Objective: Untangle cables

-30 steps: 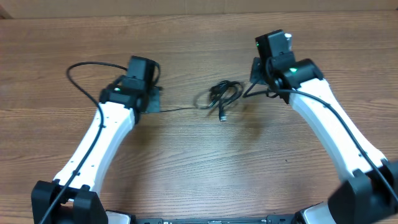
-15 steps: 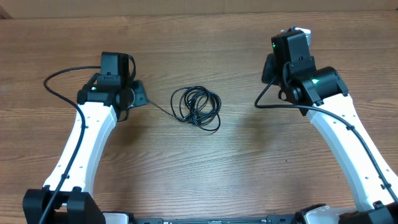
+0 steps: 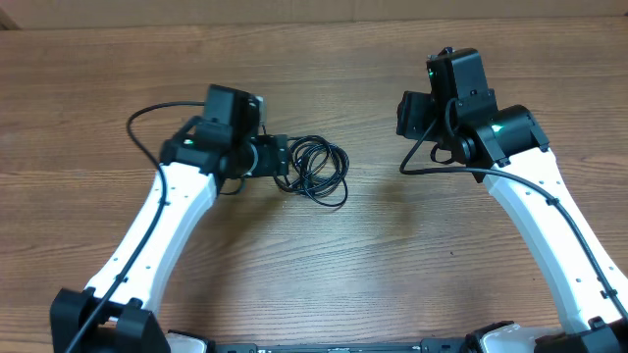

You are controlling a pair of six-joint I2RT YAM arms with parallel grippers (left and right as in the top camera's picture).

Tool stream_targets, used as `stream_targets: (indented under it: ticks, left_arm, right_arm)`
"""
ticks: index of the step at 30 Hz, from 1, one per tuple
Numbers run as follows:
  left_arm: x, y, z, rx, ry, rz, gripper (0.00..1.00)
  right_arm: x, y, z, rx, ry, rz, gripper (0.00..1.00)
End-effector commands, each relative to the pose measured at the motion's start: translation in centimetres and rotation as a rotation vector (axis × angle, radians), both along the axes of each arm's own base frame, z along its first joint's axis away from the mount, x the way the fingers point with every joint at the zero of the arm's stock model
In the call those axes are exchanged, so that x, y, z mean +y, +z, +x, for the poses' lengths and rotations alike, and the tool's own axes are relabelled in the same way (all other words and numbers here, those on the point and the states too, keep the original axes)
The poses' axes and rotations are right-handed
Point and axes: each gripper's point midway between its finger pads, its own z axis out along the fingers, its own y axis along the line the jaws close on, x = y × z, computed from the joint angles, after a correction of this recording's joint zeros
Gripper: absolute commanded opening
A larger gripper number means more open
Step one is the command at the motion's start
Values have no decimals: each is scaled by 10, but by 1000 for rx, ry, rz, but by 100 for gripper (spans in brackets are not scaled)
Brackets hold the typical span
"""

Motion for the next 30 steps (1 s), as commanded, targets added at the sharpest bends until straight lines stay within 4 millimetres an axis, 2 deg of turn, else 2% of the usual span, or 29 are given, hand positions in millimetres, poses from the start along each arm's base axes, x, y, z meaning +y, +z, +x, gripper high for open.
stream_targets:
  ticks: [1,6,10,15,17,19,20,21,23,25,28,30]
  left_arm:
    - [-20,-9,2,13,-62,-6,78]
    - [-40,-37,6,69,-52,-16,73]
    - [-53,-62,7,124,-18,-24,62]
    - [-59,-95,3,182,-8,29,51]
    - [-62,-104,0,205,-9,36,42]
    - [-64,-105,-1,207,-15,38,21]
    - [-64,-104,-1,202,-21,39,10]
    - [-65,-99,1,187,-40,39,4]
    - [-66,-85,5,166,-65,45,4]
    - [-68,-60,10,131,-94,44,4]
    - [-71,-7,13,75,-133,27,4]
    - [-69,22,6,61,-156,30,4]
  right_arm:
    - [1,12,0,-23,5,13,66]
    - [1,11,-1,-19,5,12,66]
    - [0,10,-2,-11,5,10,66]
    - [0,9,-3,-4,5,7,66]
    - [-1,9,-3,-4,5,7,66]
    - [0,9,-3,-4,5,7,66]
    - [-1,9,-3,-4,5,7,66]
    - [-1,9,-3,-4,5,6,66]
    - [-1,9,-3,-5,4,7,67]
    - [-1,9,-3,-5,4,7,67]
    - [0,7,-2,-3,4,6,67]
    - [0,4,-2,5,4,3,68]
